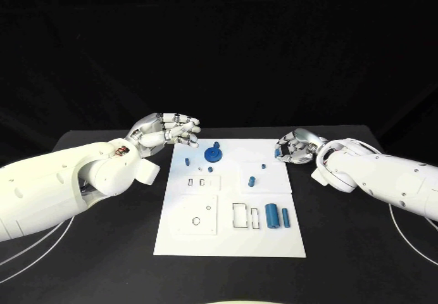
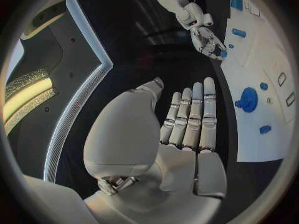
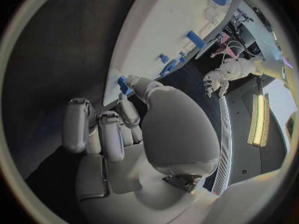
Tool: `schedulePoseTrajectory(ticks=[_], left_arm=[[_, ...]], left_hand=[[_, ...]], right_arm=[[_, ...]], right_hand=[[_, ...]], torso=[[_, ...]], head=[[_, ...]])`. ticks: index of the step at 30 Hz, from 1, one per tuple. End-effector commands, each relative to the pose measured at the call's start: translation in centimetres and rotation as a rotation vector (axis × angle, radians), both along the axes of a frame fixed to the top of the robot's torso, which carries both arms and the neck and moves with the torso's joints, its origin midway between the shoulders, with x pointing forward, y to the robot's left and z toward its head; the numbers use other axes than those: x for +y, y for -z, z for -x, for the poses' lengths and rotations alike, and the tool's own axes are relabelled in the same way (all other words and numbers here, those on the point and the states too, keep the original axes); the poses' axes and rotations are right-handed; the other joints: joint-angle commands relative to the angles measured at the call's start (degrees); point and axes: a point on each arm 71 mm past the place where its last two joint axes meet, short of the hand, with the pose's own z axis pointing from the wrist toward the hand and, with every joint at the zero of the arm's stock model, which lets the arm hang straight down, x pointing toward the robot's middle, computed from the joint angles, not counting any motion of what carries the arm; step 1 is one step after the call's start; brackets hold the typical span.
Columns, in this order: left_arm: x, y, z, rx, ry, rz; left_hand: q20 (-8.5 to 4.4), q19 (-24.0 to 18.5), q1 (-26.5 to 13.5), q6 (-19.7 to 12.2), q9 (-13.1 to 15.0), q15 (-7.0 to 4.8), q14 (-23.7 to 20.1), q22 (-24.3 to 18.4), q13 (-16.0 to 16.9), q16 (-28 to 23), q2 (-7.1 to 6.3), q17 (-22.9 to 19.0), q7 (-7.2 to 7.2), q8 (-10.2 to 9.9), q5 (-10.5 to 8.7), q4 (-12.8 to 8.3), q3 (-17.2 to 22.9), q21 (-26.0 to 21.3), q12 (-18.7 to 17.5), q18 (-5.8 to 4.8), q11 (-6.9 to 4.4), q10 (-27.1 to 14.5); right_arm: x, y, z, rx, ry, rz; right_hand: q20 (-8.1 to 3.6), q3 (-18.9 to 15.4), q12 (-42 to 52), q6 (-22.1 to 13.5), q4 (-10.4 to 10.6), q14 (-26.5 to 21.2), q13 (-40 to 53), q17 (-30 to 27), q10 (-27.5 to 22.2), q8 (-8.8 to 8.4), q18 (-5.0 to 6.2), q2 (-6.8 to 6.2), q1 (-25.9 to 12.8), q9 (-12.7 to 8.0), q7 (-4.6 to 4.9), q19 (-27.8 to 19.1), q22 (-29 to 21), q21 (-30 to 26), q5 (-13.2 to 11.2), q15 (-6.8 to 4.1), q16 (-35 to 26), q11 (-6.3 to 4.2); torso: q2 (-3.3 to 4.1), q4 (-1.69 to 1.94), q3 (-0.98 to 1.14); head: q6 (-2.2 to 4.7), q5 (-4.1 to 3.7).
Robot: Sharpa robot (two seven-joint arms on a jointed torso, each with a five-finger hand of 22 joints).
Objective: Assemble the parts on the task board
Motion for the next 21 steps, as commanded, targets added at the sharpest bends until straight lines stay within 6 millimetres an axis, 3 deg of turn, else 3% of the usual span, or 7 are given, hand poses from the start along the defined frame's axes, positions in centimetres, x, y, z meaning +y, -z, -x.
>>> schedulePoseTrajectory(ticks=[1,11,21], left_arm=[[-0.21,-0.11,0.06,-0.007,0.017,0.008],[-0.14,-0.11,0.07,-0.007,0.016,0.007],[-0.09,-0.1,0.08,-0.005,0.015,0.006]], left_hand=[[0.17,0.4,-0.4,-0.1,0.0,0.11,0.4,-0.1,-0.1,-0.4,0.2,-0.1,2.81,-0.3,-0.24,0.1,-0.2,-0.2,-0.1,0.3,0.13,-0.2],[0.17,0.5,-0.4,0.0,0.0,0.11,0.4,-0.1,-0.1,-0.4,0.39,-0.1,2.81,-0.3,-0.25,0.2,-0.3,-0.3,-0.1,0.3,0.12,-0.1],[0.17,0.5,-0.4,0.0,0.0,0.11,0.4,-0.1,-0.1,-0.4,0.39,-0.1,2.81,-0.3,-0.25,0.2,-0.3,-0.3,-0.1,0.3,0.12,-0.1]], right_arm=[[0.28,0.14,0.03,0.01,-0.02,0.014],[0.4,0.53,-0.06,0.015,-0.013,0.02],[0.4,0.68,-0.06,0.013,-0.007,0.023]], right_hand=[[-0.14,0.7,0.7,0.7,-0.1,4.6,0.6,9.2,0.9,0.38,-0.8,0.69,0.1,0.1,0.04,0.4,0.9,0.2,-0.4,-0.29,0.2,-0.06],[-0.18,1.1,1.1,1.6,-0.2,4.6,1.3,9.3,1.4,0.76,-0.84,1.07,-0.2,0.2,-0.02,0.5,1.0,0.4,-0.9,-0.32,0.3,-0.1],[-0.21,1.3,1.2,2.2,-0.2,4.7,1.4,9.4,1.5,1.07,-0.84,1.31,-0.4,0.3,-0.11,0.5,1.1,0.4,-1.2,-0.36,0.3,-0.16]], torso=[[0.0,-0.01,0.05],[0.07,0.11,0.11],[-0.06,-0.03,0.07]], head=[[-0.02,-0.03],[-0.19,0.08],[-0.47,0.12]])
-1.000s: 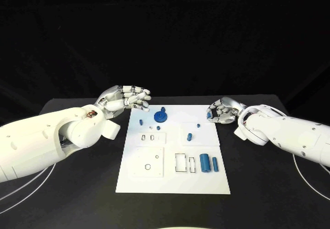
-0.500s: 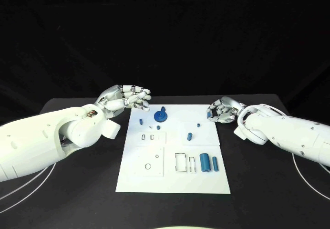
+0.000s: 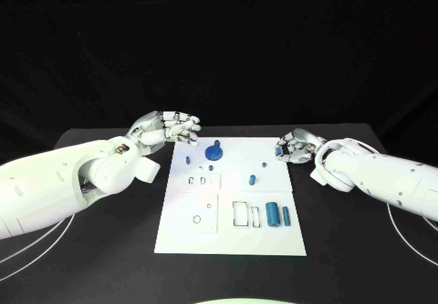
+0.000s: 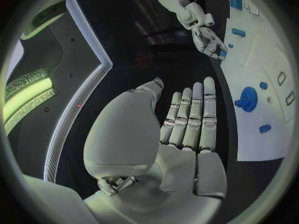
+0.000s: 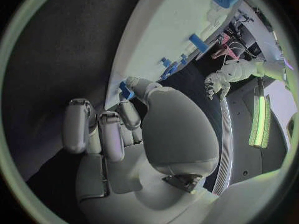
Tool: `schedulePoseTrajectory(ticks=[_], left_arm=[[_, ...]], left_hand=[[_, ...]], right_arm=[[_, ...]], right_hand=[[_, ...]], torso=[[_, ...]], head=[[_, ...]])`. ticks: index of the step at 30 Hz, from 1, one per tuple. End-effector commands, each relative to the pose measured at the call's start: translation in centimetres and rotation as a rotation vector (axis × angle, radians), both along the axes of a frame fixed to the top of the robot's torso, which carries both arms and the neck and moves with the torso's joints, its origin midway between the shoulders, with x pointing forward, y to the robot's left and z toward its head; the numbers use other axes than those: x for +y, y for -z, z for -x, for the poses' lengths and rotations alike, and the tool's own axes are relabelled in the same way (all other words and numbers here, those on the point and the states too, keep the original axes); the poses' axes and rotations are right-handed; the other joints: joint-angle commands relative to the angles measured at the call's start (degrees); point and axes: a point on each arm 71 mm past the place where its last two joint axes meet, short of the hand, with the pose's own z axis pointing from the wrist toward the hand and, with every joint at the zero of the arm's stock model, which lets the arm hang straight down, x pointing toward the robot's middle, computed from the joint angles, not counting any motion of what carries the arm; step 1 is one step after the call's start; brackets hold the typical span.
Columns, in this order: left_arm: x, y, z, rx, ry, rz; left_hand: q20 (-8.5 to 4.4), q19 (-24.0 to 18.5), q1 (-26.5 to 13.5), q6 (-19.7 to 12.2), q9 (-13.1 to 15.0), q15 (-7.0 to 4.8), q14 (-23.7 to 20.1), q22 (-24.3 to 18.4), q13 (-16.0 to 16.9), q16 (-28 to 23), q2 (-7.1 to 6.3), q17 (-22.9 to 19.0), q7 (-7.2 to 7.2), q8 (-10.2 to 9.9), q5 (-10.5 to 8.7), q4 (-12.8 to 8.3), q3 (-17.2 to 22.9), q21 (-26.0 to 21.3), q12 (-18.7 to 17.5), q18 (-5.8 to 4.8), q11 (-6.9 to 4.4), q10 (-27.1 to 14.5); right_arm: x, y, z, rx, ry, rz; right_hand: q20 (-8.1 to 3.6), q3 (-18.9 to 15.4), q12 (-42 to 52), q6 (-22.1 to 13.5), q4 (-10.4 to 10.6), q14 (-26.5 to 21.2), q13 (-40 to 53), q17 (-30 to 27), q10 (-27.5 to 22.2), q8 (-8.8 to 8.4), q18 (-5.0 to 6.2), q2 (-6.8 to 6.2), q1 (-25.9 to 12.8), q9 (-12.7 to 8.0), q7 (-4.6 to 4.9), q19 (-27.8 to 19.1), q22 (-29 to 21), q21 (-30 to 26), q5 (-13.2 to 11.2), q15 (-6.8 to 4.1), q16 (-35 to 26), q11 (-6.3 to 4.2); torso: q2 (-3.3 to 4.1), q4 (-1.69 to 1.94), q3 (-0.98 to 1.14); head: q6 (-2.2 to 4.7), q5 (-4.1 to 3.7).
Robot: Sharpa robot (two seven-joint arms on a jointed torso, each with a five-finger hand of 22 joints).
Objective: Assemble the parts on the task board
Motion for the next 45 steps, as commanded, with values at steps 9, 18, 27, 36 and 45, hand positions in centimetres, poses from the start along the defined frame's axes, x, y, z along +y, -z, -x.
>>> schedulePoseTrajectory(ticks=[9,18,27,36,45], left_arm=[[-0.1,-0.1,0.1,-0.003,0.016,0.004],[-0.1,0.0,0.0,0.0,0.016,0.001],[0.0,0.0,0.0,0.004,0.014,-0.002],[-0.1,0.1,0.0,0.006,0.014,-0.003],[-0.4,0.5,0.0,0.016,0.019,-0.008]], left_hand=[[-0.04,0.3,-0.3,0.0,0.0,0.1,0.4,-0.1,-0.1,-0.4,0.44,-0.1,2.81,-0.3,-0.25,0.2,-0.3,-0.3,-0.1,0.3,0.12,-0.2],[-0.05,0.4,-0.2,0.0,0.0,0.09,0.5,-0.2,-0.1,-0.4,0.64,-0.1,2.79,-0.3,-0.24,0.2,-0.4,-0.4,-0.1,0.31,0.1,-0.2],[-0.07,0.4,0.0,0.0,0.0,0.08,0.5,-0.2,-0.1,-0.4,0.8,-0.2,2.78,-0.3,-0.23,0.1,-0.4,-0.4,-0.1,0.31,0.09,-0.2],[-0.07,0.4,0.0,0.0,0.0,0.08,0.5,-0.2,-0.1,-0.4,0.8,-0.2,2.78,-0.3,-0.23,0.1,-0.4,-0.4,-0.1,0.31,0.09,-0.2],[-0.08,0.5,0.3,0.0,0.0,0.07,0.5,-0.3,-0.1,-0.4,0.89,-0.2,2.77,-0.3,-0.23,0.0,-0.4,-0.5,-0.1,0.32,0.08,-0.2]], right_arm=[[-0.1,-0.5,-0.1,-0.075,0.025,-0.005],[-0.1,-0.8,0.0,-0.114,0.066,-0.039],[0.0,-1.1,0.2,-0.088,0.102,-0.049],[3.0,-2.3,1.8,0.0,0.118,-0.087],[8.7,-3.3,4.8,0.064,0.04,-0.102]], right_hand=[[-0.41,2.6,0.2,2.5,-0.4,4.7,0.4,9.4,0.6,1.74,-0.87,2.95,0.0,0.6,-0.88,0.5,1.5,0.4,0.0,-0.89,0.3,-0.62],[-0.85,3.2,0.5,4.0,-0.5,4.7,0.9,9.3,1.2,3.42,-0.88,3.08,-1.1,1.5,-1.62,0.5,1.6,0.4,-0.1,-1.4,0.3,-1.24],[-0.91,3.3,0.4,3.9,-0.7,4.6,0.8,9.1,1.1,3.5,-0.79,2.98,-1.1,1.5,-1.68,0.3,1.4,0.1,-0.1,-1.46,0.2,-1.3],[-1.05,3.1,0.4,3.8,-0.8,4.5,0.9,8.8,1.2,3.79,-0.72,2.34,-1.8,1.7,-1.73,0.1,1.1,-0.3,-0.2,-1.57,0.0,-1.37],[-1.15,3.2,0.3,3.9,-1.0,4.5,0.9,8.6,1.3,4.15,-0.7,2.45,-2.0,1.9,-1.9,0.1,1.1,-0.4,-1.8,-1.68,0.0,-1.51]], torso=[[-0.09,-0.07,-0.02],[-0.07,0.04,-0.03],[-0.15,-0.04,-0.06],[-0.3,-0.17,-0.14],[-0.87,-0.06,-0.54]], head=[[-0.11,-0.08],[-0.09,-0.14],[-0.01,-0.06],[0.0,-0.15],[-0.72,0.25]])
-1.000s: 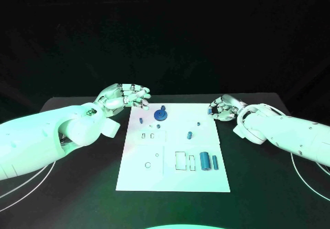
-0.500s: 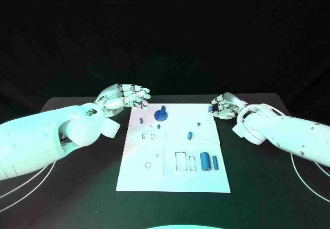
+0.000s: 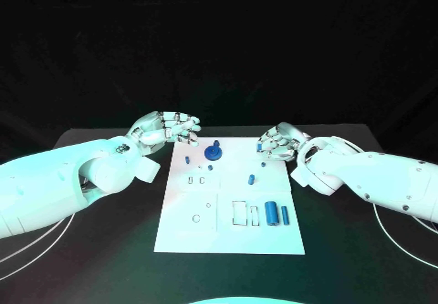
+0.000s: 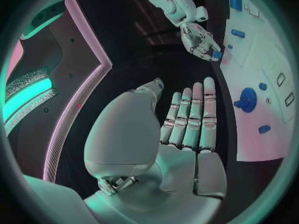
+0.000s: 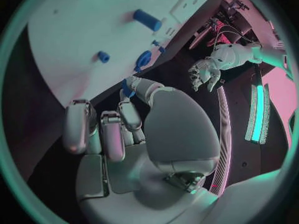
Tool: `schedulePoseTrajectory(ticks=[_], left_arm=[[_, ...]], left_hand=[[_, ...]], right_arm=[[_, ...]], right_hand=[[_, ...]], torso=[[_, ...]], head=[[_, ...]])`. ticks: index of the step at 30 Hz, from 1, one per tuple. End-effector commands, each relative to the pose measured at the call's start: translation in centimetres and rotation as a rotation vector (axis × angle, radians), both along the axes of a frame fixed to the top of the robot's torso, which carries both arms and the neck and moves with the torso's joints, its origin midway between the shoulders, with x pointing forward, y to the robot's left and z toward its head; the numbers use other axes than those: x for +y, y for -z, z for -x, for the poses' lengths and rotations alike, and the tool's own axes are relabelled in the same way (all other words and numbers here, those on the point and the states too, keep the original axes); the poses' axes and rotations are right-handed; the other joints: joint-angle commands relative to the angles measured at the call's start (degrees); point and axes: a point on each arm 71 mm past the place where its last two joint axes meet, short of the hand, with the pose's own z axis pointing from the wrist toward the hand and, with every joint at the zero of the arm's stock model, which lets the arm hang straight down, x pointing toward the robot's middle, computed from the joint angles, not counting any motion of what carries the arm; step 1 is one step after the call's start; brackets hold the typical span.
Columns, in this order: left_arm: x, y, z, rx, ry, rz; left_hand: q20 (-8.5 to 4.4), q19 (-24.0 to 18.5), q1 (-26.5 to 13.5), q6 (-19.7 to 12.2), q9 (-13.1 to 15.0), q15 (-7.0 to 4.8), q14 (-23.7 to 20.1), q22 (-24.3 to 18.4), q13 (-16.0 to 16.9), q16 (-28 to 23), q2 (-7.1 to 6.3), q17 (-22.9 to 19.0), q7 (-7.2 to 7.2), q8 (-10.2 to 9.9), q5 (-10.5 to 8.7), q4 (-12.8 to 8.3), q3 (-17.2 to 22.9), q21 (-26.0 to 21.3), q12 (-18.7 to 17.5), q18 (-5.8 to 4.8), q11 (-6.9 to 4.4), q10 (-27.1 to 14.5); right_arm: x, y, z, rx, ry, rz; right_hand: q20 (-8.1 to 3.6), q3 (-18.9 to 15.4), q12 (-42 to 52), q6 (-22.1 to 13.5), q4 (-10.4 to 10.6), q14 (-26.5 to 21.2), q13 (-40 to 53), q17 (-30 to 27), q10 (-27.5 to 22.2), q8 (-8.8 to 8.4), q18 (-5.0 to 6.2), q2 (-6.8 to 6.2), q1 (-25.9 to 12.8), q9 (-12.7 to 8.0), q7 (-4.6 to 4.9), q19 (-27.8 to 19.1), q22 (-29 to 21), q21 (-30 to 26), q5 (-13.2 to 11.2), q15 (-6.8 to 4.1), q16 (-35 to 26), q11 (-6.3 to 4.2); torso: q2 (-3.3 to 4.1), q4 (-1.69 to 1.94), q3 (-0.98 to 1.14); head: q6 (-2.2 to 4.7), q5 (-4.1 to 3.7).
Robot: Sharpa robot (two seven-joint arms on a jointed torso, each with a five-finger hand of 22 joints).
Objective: Assemble the parts on the task board
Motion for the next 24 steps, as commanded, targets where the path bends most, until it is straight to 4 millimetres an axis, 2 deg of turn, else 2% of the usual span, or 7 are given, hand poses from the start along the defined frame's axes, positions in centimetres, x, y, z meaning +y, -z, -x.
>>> schedulePoseTrajectory(ticks=[1,15,18,19,24], left_arm=[[-0.4,0.1,0.1,0.002,0.019,0.003],[-0.6,0.6,-0.1,0.045,0.003,0.038],[-0.6,0.7,-0.1,0.048,0.002,0.036],[-0.6,0.7,-0.1,0.048,0.003,0.036],[-0.6,0.7,-0.1,0.056,0.0,0.039]], left_hand=[[-0.08,0.5,0.3,-0.1,0.0,0.06,0.5,-0.1,-0.1,-0.2,0.42,-0.1,2.77,-0.3,-0.23,-0.2,-0.2,-0.3,-0.1,0.31,0.08,-0.2],[-0.54,2.9,0.8,0.2,0.1,-0.28,1.3,0.4,-0.1,0.2,0.71,-0.3,2.6,-0.3,-0.23,-0.1,-1.0,1.0,0.2,0.38,-0.13,0.2],[-0.94,4.5,0.9,0.5,0.2,-0.6,2.0,1.0,0.0,0.6,0.86,-0.2,2.38,-0.2,-0.2,0.0,-1.5,2.4,0.5,0.38,-0.36,0.7],[-1.44,6.3,1.0,0.5,0.2,-1.01,3.3,2.0,0.1,1.6,0.97,0.3,2.26,-0.2,-0.18,0.1,-1.9,4.3,0.8,0.34,-0.68,1.0],[-2.26,7.9,1.3,0.6,0.3,-1.74,6.1,4.3,0.2,3.8,1.23,1.9,1.92,-0.4,-0.2,0.3,-2.6,8.4,1.0,0.31,-1.04,1.2]], right_arm=[[1.6,0.2,0.8,0.047,0.019,0.025],[8.9,1.1,4.1,0.042,-0.144,0.066],[9.9,1.3,4.4,0.035,-0.157,0.074],[10.1,1.4,4.4,0.033,-0.159,0.076],[11.2,1.7,4.3,0.019,-0.165,0.093]], right_hand=[[-0.33,0.1,-0.1,0.3,-0.3,4.4,0.0,8.6,0.1,0.09,-0.7,0.14,-0.7,0.2,-0.31,0.1,1.1,-0.3,-0.3,-0.34,-0.1,-0.43],[-0.36,0.0,0.0,0.2,-0.3,4.4,0.1,8.6,0.1,0.19,-0.7,0.04,-0.9,0.2,-0.32,0.1,1.1,-0.3,-0.4,-0.36,-0.1,-0.43],[-0.37,0.0,0.0,0.3,-0.2,4.4,0.1,8.6,0.1,0.26,-0.71,0.03,-1.0,0.2,-0.34,0.2,1.1,-0.3,-0.4,-0.37,0.0,-0.45],[-0.37,0.0,0.0,0.3,-0.2,4.4,0.1,8.6,0.1,0.26,-0.71,0.03,-1.0,0.2,-0.34,0.2,1.1,-0.3,-0.4,-0.37,0.0,-0.45],[-0.38,0.0,0.0,0.3,-0.2,4.4,0.2,8.7,0.2,0.27,-0.73,0.02,-1.0,0.2,-0.35,0.2,1.2,-0.2,-0.4,-0.37,0.0,-0.45]], torso=[[-0.4,0.15,-0.33],[-1.08,0.25,-0.9],[-1.06,0.22,-0.9],[-1.05,0.22,-0.88],[-0.91,0.09,-0.81]], head=[[-0.47,0.25],[-1.44,1.09],[-1.51,1.41],[-1.55,1.56],[-1.54,1.91]])
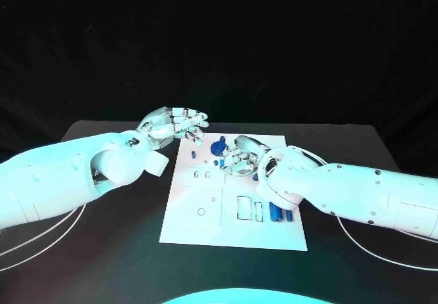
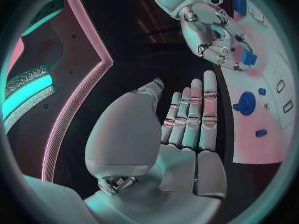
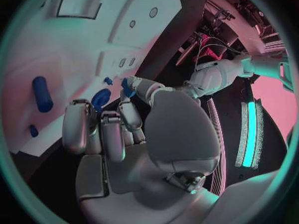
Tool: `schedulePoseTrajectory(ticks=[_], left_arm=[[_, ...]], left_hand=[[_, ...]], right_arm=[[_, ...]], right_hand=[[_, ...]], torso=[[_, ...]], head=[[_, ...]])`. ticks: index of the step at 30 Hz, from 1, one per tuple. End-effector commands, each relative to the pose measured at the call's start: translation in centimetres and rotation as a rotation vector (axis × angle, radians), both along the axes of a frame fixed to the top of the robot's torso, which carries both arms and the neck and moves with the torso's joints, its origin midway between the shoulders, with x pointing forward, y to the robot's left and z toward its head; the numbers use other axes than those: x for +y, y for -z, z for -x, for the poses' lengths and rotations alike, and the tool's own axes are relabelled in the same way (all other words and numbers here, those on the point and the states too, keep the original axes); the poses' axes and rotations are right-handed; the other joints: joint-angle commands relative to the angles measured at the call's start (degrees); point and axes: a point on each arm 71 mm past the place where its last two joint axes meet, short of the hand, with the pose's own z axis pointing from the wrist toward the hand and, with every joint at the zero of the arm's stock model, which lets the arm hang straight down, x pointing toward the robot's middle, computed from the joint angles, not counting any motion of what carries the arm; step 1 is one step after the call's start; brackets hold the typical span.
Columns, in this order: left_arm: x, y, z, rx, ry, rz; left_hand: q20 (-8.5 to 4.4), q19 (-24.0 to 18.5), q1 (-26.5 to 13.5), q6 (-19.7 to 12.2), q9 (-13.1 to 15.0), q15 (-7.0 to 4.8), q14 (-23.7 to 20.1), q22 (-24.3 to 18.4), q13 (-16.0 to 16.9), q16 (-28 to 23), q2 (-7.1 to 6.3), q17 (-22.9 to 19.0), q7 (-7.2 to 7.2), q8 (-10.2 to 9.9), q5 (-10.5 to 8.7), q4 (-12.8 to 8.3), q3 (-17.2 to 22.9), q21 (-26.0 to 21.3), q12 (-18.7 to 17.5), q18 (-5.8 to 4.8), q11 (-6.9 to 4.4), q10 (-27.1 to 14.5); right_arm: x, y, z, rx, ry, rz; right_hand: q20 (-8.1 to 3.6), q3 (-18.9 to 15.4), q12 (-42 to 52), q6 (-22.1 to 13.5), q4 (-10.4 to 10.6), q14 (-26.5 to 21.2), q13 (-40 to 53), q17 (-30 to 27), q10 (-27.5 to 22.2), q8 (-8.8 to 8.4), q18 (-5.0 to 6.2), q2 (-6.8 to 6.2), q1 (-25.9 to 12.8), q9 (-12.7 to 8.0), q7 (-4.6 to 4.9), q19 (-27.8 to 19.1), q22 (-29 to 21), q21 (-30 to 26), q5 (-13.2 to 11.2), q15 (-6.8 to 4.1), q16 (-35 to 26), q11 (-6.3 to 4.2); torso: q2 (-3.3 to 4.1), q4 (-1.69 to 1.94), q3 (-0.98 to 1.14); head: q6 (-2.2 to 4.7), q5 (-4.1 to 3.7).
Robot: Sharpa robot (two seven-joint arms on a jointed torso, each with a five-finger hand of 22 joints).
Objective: Assemble the parts on the task board
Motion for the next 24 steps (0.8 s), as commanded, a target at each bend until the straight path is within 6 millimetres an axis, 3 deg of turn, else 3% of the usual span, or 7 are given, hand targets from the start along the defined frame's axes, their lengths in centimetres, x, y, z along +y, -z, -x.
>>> schedulePoseTrajectory(ticks=[1,9,24], left_arm=[[-0.1,0.0,0.0,0.016,0.003,0.021],[-0.1,0.0,0.0,0.029,-0.004,0.034],[-0.2,0.1,-0.1,0.03,-0.016,0.033]], left_hand=[[-0.25,0.5,0.5,0.3,0.1,-0.24,1.0,1.0,0.1,0.8,0.39,0.7,1.98,-0.4,-0.21,0.0,-0.4,1.8,0.5,0.3,-0.2,0.3],[-0.73,0.6,0.4,0.6,0.2,-0.77,2.5,3.3,0.5,2.3,0.64,2.3,1.63,-0.4,-0.21,0.1,-0.9,5.6,1.2,0.32,-0.65,1.3],[-0.9,0.0,0.6,0.0,0.2,-0.95,2.7,4.7,1.0,2.7,0.63,3.3,1.42,-0.8,-0.19,0.1,-1.1,7.8,1.8,0.29,-0.89,2.1]], right_arm=[[0.4,0.2,-0.1,-0.039,0.001,0.039],[1.9,0.9,-0.2,-0.047,-0.019,0.068],[3.7,1.5,-0.1,-0.046,-0.051,0.11]], right_hand=[[-0.39,0.0,0.0,0.2,-0.2,4.4,0.0,8.7,0.0,0.33,-0.74,-0.03,-0.5,0.1,-0.08,0.2,1.2,-0.2,-0.2,-0.37,0.0,-0.3],[-0.39,0.1,0.1,0.2,-0.3,4.4,0.1,8.7,0.0,0.36,-0.73,-0.05,-0.5,0.1,-0.09,0.2,1.2,-0.2,-0.2,-0.38,0.0,-0.31],[-0.4,0.0,0.0,0.2,-0.3,4.4,0.0,8.7,-0.1,0.38,-0.72,-0.08,-0.6,0.1,-0.09,0.2,1.2,-0.3,-0.2,-0.39,0.0,-0.32]], torso=[[0.13,-0.07,0.07],[0.2,0.01,0.13],[0.11,-0.14,0.1]], head=[[-0.07,0.29],[-0.29,0.46],[-0.73,0.75]])
